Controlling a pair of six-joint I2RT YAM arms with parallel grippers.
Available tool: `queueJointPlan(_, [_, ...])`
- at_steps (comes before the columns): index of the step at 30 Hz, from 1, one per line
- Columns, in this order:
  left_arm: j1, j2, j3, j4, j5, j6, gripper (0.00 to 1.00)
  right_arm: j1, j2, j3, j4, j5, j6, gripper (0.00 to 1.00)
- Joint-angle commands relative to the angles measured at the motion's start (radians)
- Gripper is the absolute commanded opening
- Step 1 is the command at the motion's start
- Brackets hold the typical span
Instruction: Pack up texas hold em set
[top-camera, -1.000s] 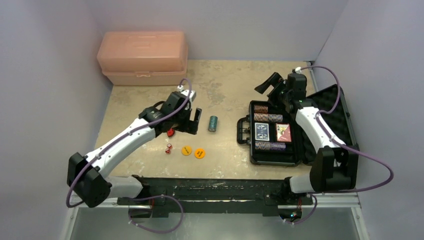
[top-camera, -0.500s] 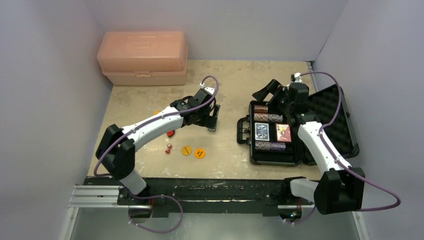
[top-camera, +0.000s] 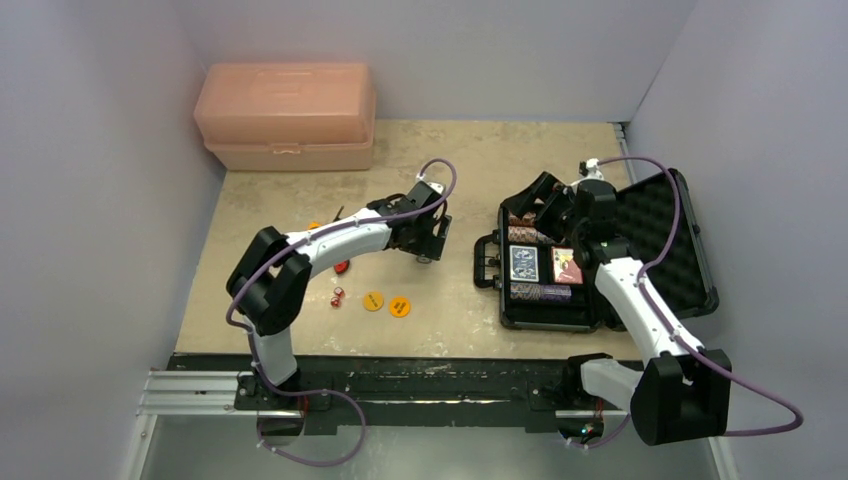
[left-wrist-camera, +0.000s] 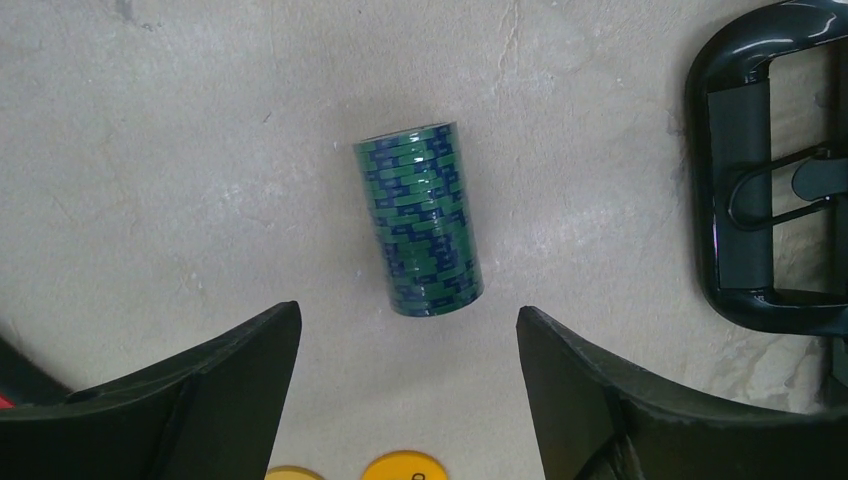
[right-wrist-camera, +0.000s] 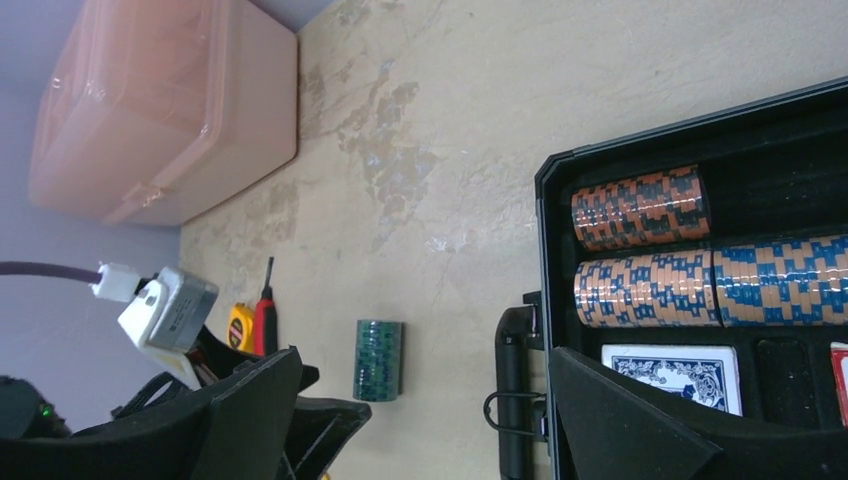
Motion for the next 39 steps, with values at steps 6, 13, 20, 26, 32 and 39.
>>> queueJointPlan(6, [-0.002,0.079,0.054,0.065,0.013,0.012,0.74,0.009,-0.012,-0.021,0.09,-0.101,-0.056,0.99])
queueJointPlan(13, [-0.002,0.111,0.053,0.084,0.015,0.01,0.69,0.009,-0.003,-0.021,0.084,-0.095,-0.062,0.98])
queueJointPlan(20, [-0.003,0.135,0.056,0.089,0.009,0.009,0.61,0.009,0.005,-0.013,0.082,-0.094,-0.061,0.98])
queueJointPlan(26, [-0.002,0.153,0.056,0.092,0.014,0.007,0.51,0.009,0.011,-0.007,0.072,-0.091,-0.064,0.98])
queueJointPlan(32, [-0.002,0.161,0.051,0.105,0.02,0.007,0.22,0.009,0.019,-0.004,0.064,-0.091,-0.065,0.98])
queueJointPlan(39, [-0.002,0.118,0.04,0.102,0.056,0.018,0.0,0.009,0.031,0.015,0.055,-0.113,-0.059,0.98])
